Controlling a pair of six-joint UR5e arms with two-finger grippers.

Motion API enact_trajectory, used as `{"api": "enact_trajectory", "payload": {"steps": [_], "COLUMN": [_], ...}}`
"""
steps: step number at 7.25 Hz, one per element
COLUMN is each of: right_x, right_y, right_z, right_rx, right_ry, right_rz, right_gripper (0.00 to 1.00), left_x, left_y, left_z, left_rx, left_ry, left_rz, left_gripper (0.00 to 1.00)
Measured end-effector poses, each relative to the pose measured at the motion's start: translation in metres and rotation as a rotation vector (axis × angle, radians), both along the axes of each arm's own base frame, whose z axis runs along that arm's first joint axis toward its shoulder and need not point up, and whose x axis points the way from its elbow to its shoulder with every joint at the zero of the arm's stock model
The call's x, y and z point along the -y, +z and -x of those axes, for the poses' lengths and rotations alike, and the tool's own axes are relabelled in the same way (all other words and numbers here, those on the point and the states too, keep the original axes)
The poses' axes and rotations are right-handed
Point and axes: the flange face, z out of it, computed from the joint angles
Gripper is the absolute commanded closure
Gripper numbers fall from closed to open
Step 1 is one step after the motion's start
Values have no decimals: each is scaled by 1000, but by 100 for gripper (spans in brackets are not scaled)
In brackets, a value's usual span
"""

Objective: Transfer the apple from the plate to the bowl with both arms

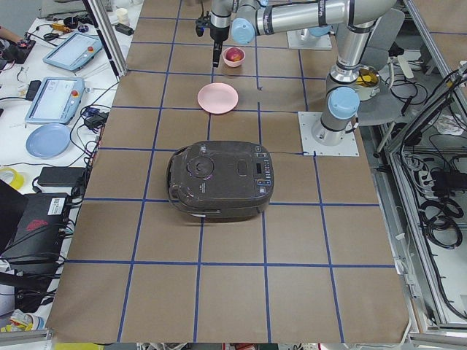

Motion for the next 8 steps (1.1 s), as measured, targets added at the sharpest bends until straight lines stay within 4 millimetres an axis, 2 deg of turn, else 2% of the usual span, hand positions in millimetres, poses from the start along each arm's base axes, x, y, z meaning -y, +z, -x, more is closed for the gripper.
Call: {"api": "enact_trajectory", "payload": {"steps": [1, 2, 3, 4, 6, 8], "right_x": [-1, -2, -2, -2, -1, -1], "right_y": [0, 0, -1, -1, -3, -3], "right_z": [0, 0, -1, -1, 0, 0], "right_rx": [-1, 0, 0, 0, -4, -2], "right_ry": [-1, -1, 0, 2, 8, 5], "right_rz": [0, 0, -2, -2, -9, -8], "right_gripper": [0, 0, 0, 0, 0, 0], "left_x": [-4, -5, 1, 9, 18, 11], "left_y": [29, 56, 76, 86, 86, 93], "left_z": [-24, -38, -45, -47, -44, -42], "left_rx": [4, 5, 4, -2, -11, -7], "left_ry": [3, 13, 33, 49, 81, 108], "left_rz": [-12, -16, -12, -7, -14, -21], "left_gripper": [0, 0, 0, 0, 0, 0]}}
